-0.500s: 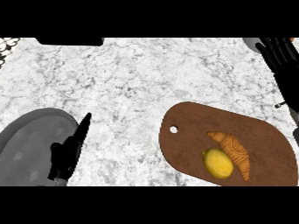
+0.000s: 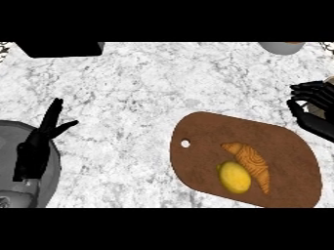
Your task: Pick the croissant from the cutting board and place it in the tiered basket
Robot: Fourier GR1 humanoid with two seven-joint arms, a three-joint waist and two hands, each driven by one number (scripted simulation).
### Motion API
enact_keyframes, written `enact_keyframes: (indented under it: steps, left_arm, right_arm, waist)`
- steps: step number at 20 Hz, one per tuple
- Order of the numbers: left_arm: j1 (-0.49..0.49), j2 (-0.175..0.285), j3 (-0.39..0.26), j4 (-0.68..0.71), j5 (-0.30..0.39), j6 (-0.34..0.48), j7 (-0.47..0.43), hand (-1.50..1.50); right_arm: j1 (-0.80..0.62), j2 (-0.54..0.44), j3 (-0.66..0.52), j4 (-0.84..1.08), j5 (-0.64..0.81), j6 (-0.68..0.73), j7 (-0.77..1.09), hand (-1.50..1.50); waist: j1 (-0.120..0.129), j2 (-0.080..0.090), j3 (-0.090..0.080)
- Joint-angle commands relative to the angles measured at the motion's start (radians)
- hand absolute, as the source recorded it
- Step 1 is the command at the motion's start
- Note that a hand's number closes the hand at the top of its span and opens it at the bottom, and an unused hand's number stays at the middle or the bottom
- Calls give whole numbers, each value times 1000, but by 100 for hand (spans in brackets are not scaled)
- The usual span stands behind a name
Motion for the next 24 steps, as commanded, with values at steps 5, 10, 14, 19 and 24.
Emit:
enact_keyframes:
  steps: [5,10,14,19,24]
  left_arm:
    - [-47,48,40,-38,-43,12,90,0]
    - [-92,53,62,2,-36,-9,87,0]
    - [-63,44,54,-5,-43,-9,60,0]
    - [-86,47,52,-50,-63,-19,116,0]
    - [-111,-41,24,32,-118,18,82,0]
  right_arm:
    - [381,-104,-64,-330,90,-143,84,-150]
    - [361,-325,-41,-356,124,73,204,-150]
    - [321,-499,-20,-465,130,206,355,-150]
    - [152,-524,27,-483,104,273,590,-150]
    - [13,-409,172,-529,189,209,834,-150]
  waist:
    - [11,-1,-5]
    - [15,4,-7]
    - [30,3,-9]
    - [59,8,-6]
    - [53,10,-5]
